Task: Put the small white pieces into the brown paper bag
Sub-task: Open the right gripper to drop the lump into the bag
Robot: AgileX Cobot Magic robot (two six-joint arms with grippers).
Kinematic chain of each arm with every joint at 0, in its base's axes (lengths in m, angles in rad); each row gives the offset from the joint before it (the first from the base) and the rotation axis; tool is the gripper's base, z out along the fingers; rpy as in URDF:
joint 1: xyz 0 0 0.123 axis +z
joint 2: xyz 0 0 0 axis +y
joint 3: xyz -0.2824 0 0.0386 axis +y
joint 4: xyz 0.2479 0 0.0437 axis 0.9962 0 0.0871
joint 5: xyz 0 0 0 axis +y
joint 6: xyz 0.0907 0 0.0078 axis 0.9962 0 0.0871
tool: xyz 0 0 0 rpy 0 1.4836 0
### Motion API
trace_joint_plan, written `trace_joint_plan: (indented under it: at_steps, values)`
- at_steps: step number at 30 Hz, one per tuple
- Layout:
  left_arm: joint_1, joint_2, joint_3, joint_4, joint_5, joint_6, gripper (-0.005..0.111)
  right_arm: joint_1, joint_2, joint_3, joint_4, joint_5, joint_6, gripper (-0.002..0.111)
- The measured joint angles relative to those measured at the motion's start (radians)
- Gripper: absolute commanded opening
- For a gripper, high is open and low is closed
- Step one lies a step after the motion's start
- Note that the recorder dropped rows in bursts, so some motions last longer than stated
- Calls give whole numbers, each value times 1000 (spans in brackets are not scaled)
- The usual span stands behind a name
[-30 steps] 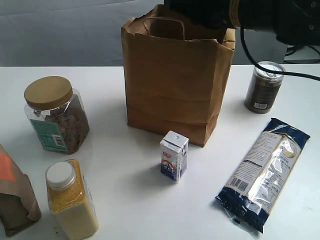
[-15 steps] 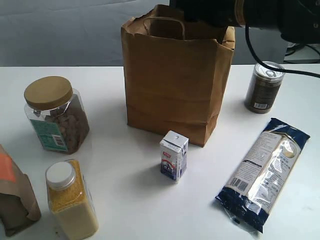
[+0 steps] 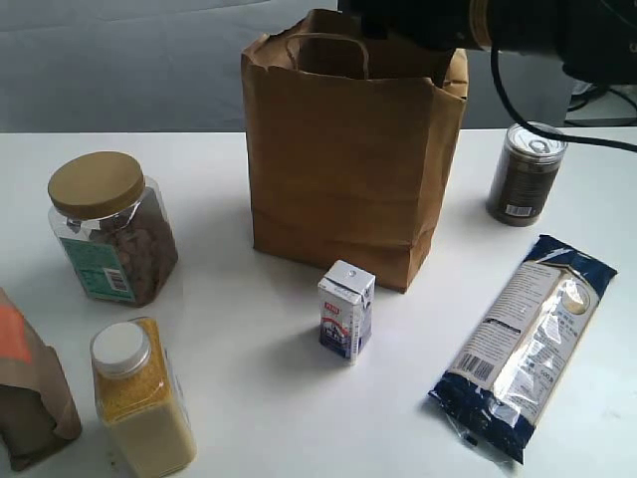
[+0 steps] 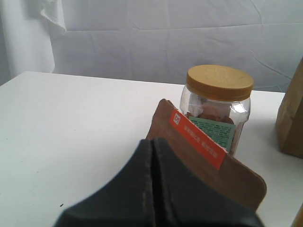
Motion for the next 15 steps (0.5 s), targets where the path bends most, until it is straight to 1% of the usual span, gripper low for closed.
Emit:
trace_joint_plan:
  at_steps: [1, 3, 8, 9, 11, 15]
  values:
    - [0, 0, 0, 0, 0, 0, 0, 0, -1, 0, 0, 0, 0, 61]
    - [0, 0, 0, 0, 0, 0, 0, 0, -10, 0, 0, 6, 0, 49]
    - [0, 0, 0, 0, 0, 0, 0, 0, -82, 2, -37, 29, -2, 2]
    - [0, 0, 0, 0, 0, 0, 0, 0, -104, 10, -50, 37, -5, 0]
    - [0, 0, 0, 0, 0, 0, 0, 0, -156, 38, -67, 72, -33, 0]
    - [0, 0, 0, 0, 0, 0, 0, 0, -257, 153, -78, 228, -212, 0]
